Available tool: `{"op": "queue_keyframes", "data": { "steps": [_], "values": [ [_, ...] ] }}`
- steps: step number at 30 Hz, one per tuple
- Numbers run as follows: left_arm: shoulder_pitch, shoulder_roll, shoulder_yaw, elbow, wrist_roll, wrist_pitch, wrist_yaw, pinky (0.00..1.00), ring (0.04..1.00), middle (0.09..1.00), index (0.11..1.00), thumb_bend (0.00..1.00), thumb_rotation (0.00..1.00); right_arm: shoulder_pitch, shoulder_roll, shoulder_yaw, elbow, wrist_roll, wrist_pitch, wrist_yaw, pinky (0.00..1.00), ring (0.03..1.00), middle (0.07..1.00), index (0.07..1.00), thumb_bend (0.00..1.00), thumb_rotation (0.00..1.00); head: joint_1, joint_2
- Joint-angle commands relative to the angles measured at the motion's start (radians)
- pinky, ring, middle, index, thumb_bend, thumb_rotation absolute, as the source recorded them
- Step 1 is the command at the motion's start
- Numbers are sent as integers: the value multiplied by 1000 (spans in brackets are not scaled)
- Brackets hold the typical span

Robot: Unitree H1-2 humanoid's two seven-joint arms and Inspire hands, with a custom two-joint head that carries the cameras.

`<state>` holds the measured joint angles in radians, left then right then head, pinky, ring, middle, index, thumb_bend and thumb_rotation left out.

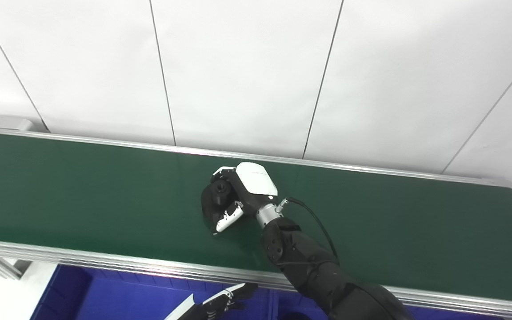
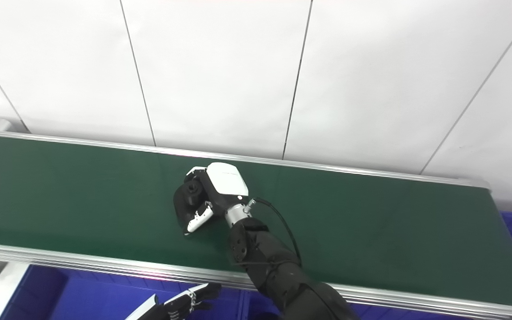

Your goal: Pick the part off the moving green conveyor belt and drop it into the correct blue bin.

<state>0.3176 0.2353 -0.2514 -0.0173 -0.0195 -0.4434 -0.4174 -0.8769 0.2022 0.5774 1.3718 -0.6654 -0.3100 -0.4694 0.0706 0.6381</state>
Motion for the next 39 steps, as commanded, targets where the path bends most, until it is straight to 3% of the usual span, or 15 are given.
{"op": "queue_keyframes", "data": {
  "steps": [1,9,16,19,22,27,31,39],
  "values": [
    [-4,2,4,-22,-23,-26,-10,875,929,945,914,579,401,15,18,14,17,-2,-18,37,331,446,519,477,518,0,-2,1],
    [-12,-10,21,-11,-39,-26,-36,868,926,945,915,571,394,10,-4,15,-5,14,-37,32,340,454,525,463,516,0,-17,5],
    [-32,-19,28,2,-47,-26,-52,858,923,947,915,553,384,17,-53,3,-106,26,-80,10,334,440,520,478,517,0,-45,10],
    [-42,-27,29,7,-44,-26,-55,852,916,945,913,548,389,56,-106,-9,-243,32,-78,44,346,447,519,474,518,0,-55,17],
    [-50,-37,31,8,-57,-26,-60,860,921,945,918,536,398,149,-199,-30,-488,43,-54,138,345,450,525,468,517,0,-66,27],
    [-55,-38,42,19,-57,-26,-69,883,939,958,934,496,446,289,-298,-90,-804,62,27,270,342,446,532,464,516,0,-91,44],
    [-58,-45,45,31,-53,-26,-80,904,951,968,948,465,473,380,-332,-136,-993,85,84,346,367,460,541,464,505,0,-110,53],
    [-70,-64,56,54,-62,-26,-110,913,952,970,951,443,496,495,-362,-200,-1259,94,178,458,372,472,551,474,497,0,-157,71]
  ]
}}
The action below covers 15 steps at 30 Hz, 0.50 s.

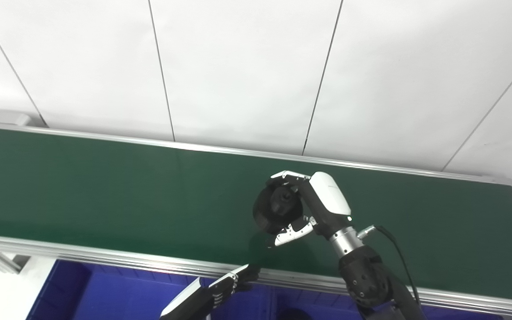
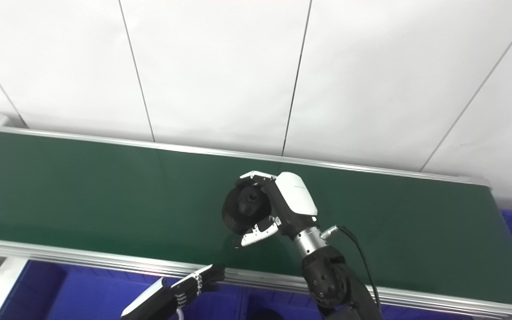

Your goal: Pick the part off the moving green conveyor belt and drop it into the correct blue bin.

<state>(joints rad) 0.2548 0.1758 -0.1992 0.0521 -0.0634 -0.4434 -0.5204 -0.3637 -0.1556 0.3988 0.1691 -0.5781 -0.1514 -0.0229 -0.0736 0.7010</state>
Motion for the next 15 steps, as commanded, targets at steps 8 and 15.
{"op": "queue_keyframes", "data": {
  "steps": [8,15],
  "values": [
    [-17,-16,32,-22,-57,-26,-42,940,969,972,955,440,479,122,-62,-68,-246,21,24,91,367,466,542,478,498,0,-22,29],
    [-19,-9,58,-26,-78,-26,-59,925,956,967,947,456,486,270,-85,-104,-397,17,40,131,371,463,540,486,499,0,-65,95]
  ]
}}
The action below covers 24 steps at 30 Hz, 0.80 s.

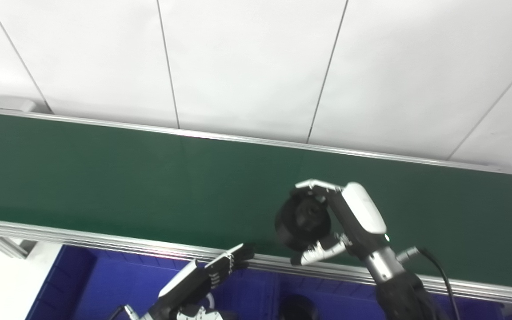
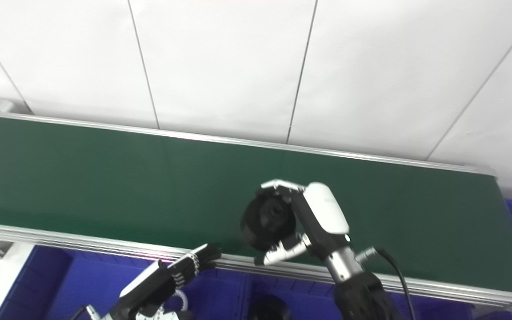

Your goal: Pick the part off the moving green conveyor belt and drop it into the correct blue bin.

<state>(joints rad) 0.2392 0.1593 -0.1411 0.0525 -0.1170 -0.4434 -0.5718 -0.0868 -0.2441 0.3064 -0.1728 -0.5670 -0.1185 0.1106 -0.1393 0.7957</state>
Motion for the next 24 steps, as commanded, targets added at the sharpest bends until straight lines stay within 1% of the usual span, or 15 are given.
{"op": "queue_keyframes", "data": {
  "steps": [1,2,3,5,6,7,9,12,14,20,22,24],
  "values": [
    [-3,10,1,-29,-28,-26,-7,923,956,967,947,456,483,8,3,-16,-72,5,14,4,373,463,539,484,499,0,0,1],
    [-5,15,3,-40,-26,-26,-1,923,956,969,946,452,477,23,2,-20,-95,1,29,15,378,462,537,482,499,0,-53,48],
    [-10,22,5,-49,-26,-26,2,921,954,968,947,450,485,37,2,-24,-115,0,39,23,387,462,535,476,500,0,-78,74],
    [-22,37,9,-58,-38,-25,3,921,953,969,948,450,498,62,6,-31,-141,-6,55,32,392,463,535,474,500,0,-115,101],
    [-24,42,9,-61,-45,-24,3,919,953,969,947,454,501,69,9,-34,-149,-9,60,36,392,464,536,475,500,0,-120,105],
    [-32,48,5,-56,-72,-23,-4,918,953,969,946,456,501,89,9,-39,-152,-2,58,34,392,464,536,475,500,0,-119,98],
    [-39,55,-4,-49,-108,-20,-11,933,956,961,934,461,449,119,9,-46,-153,5,51,29,381,467,537,472,499,0,-115,91],
    [-39,59,-16,-49,-123,-15,-9,929,952,955,923,470,417,169,6,-57,-161,-1,44,19,372,469,542,470,498,0,-116,89],
    [-40,61,-22,-43,-121,-17,-9,916,951,957,929,477,426,195,7,-63,-165,-5,40,13,362,468,550,472,497,0,-112,89],
    [-44,61,-33,-54,-108,-16,4,924,954,958,932,489,471,235,5,-75,-177,-27,30,10,368,468,551,477,496,0,-98,93],
    [-44,60,-35,-56,-107,-19,8,927,953,956,930,480,465,245,0,-71,-174,-38,28,16,372,467,549,472,497,0,-96,94],
    [-43,62,-37,-61,-101,-20,14,926,952,956,930,473,468,256,-4,-63,-169,-56,40,30,380,463,546,465,498,0,-95,95]
  ]
}}
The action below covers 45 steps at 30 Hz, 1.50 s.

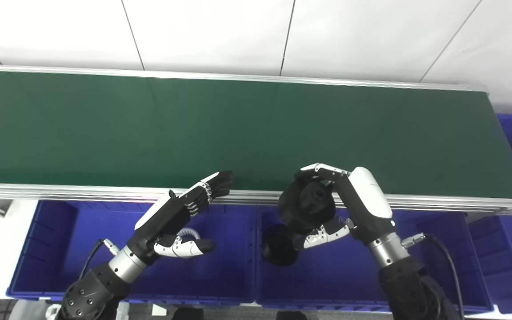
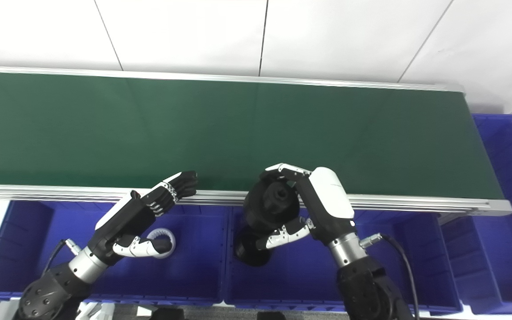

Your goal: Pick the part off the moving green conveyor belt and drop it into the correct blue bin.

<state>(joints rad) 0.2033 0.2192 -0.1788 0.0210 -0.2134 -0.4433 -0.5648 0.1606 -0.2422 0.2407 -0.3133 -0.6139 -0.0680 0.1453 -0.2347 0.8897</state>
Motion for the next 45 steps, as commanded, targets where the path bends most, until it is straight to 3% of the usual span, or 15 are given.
{"op": "queue_keyframes", "data": {
  "steps": [1,4,8,17,19,25,26,28,30,32,38,45],
  "values": [
    [-5,5,0,-34,-4,-17,10,926,952,957,930,473,476,15,-9,6,-25,-16,-4,2,381,461,546,466,498,0,2,0],
    [-4,13,-2,-36,-18,-11,11,924,954,960,931,474,465,31,-18,19,-8,-44,4,15,375,460,549,475,498,0,5,1],
    [-5,17,-4,-37,-27,-6,12,914,952,960,930,473,439,47,-23,29,-10,-74,62,71,365,461,558,485,496,0,7,0],
    [-4,13,-4,-38,-19,-17,12,916,946,952,926,470,438,62,-5,32,47,-62,30,38,439,409,488,546,515,0,23,-7],
    [-3,14,-3,-44,-12,-17,14,915,947,955,930,471,457,64,-4,35,48,-61,31,38,463,509,460,529,525,2,24,-5],
    [4,17,-4,-54,-9,-11,19,923,949,953,930,477,480,71,-3,45,45,-49,32,40,482,536,448,531,524,10,30,-8],
    [6,17,-5,-54,-11,-11,19,926,950,952,929,476,471,72,-4,46,44,-49,31,40,488,543,543,510,523,97,30,-8],
    [7,16,-8,-55,-23,-7,15,926,951,953,928,471,452,75,-6,49,46,-49,22,34,500,558,602,499,521,145,34,-5],
    [9,16,-9,-57,-22,-7,16,922,951,956,929,471,449,77,-8,51,46,-48,18,32,520,582,632,625,709,280,34,-4],
    [10,16,-9,-61,-17,-7,19,920,950,957,929,471,451,79,-8,52,41,-47,23,35,525,589,639,657,754,317,35,-2],
    [14,16,-11,-66,-21,-3,21,920,950,954,928,459,439,84,-7,53,34,-51,25,32,600,657,683,703,751,489,37,1],
    [15,19,-11,-70,-19,0,25,922,951,954,928,467,452,84,-5,53,29,-57,30,32,632,693,713,728,742,535,37,1]
  ]
}}
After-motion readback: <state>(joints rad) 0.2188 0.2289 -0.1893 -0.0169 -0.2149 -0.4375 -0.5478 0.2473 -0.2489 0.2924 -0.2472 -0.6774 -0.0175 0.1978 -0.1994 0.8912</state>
